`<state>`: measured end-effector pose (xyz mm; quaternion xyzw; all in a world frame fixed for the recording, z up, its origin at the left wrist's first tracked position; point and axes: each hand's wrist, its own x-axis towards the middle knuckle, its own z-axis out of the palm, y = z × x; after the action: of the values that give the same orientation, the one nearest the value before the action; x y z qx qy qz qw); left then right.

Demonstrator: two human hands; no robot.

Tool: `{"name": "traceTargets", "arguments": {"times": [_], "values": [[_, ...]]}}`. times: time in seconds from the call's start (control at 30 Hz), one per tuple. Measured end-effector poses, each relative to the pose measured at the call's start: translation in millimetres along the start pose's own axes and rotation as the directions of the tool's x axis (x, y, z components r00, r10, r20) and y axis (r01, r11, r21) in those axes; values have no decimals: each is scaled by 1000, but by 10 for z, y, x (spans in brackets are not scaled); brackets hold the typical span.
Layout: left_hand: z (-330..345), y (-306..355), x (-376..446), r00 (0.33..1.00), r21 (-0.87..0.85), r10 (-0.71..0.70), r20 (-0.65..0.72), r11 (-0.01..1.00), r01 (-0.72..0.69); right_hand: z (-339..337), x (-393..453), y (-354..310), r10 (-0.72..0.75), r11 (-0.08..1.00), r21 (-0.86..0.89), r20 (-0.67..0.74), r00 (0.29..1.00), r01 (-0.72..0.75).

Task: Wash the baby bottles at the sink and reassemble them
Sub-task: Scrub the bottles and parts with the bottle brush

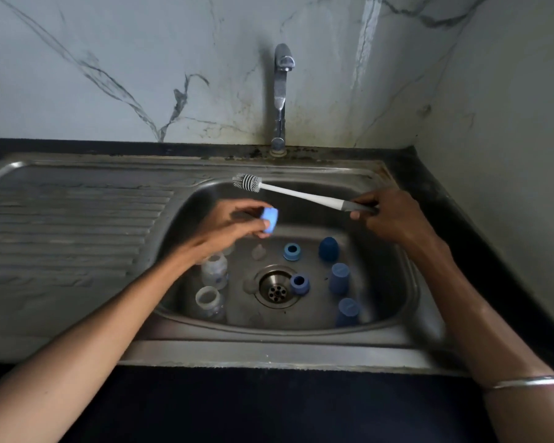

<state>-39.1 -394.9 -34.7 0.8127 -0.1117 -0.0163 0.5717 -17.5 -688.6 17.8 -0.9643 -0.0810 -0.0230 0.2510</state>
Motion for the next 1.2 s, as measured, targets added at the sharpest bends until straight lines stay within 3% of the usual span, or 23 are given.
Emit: {"name": "traceTargets", "arguments": {"times": [0.1,0.2,0.3,0.5,0.63,0.77,0.9,1.2], "values": [[-220,-15,-87,971,-394,-94,-219,919,0,-10,36,2,-27,999,-33,63,998,29],[-349,-88,-123,922,-507,-184,-342,862,-16,-19,35,-3,-64,996,-51,122,991,70],[-428,-137,-112,887,-520,-240,-394,854,0,-15,1,-48,-123,991,-29,154,980,129],[-535,-147,-36,905,-501,-235,-354,865,29,35,-78,-187,-206,977,-14,173,963,212],[-558,-175,3,894,-442,-243,-377,895,57,81,-163,-319,-191,981,37,93,977,188],[-529,-181,24,884,-278,-178,-433,959,57,102,-229,-372,-160,986,49,13,987,159],[-502,-232,58,892,-95,-84,-444,994,46,92,-324,-421,-179,984,31,41,983,178],[-549,-263,156,867,-356,-135,-479,933,-52,106,-219,-403,-187,982,-2,138,973,190]]}}
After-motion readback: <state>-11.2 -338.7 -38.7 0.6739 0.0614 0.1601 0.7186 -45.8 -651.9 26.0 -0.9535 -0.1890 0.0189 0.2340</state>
